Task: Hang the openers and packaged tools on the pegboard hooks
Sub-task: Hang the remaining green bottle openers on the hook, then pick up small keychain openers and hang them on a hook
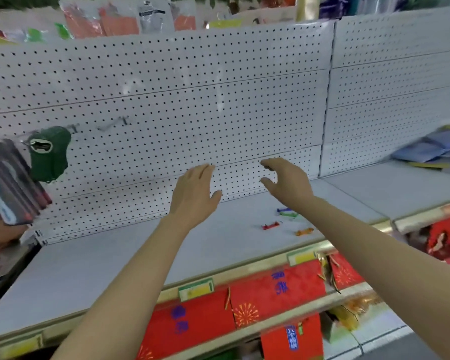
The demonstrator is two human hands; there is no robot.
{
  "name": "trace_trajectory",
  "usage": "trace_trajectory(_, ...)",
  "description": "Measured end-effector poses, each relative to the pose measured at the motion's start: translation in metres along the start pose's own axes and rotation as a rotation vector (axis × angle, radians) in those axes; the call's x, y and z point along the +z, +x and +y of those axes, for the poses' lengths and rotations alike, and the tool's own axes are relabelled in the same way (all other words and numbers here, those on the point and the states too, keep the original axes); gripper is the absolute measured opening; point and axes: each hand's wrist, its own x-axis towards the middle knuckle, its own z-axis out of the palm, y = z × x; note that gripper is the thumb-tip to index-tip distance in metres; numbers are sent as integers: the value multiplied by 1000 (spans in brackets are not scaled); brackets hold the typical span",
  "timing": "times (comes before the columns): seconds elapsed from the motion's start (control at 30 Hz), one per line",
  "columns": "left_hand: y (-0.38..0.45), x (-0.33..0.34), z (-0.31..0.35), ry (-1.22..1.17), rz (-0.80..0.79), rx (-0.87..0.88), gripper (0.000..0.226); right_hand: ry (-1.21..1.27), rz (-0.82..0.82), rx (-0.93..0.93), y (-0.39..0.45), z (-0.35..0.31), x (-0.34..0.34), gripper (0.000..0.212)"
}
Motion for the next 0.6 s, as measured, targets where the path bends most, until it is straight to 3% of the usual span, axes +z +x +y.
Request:
trace_trajectory(0.37, 61, 160, 54, -18, -396, 72, 58, -120, -110, 323, -45, 170, 0, 42)
trace_trajectory(0.6, 91, 244, 75, -44, -534, 69, 33, -177, -231, 448, -48, 256, 14, 43)
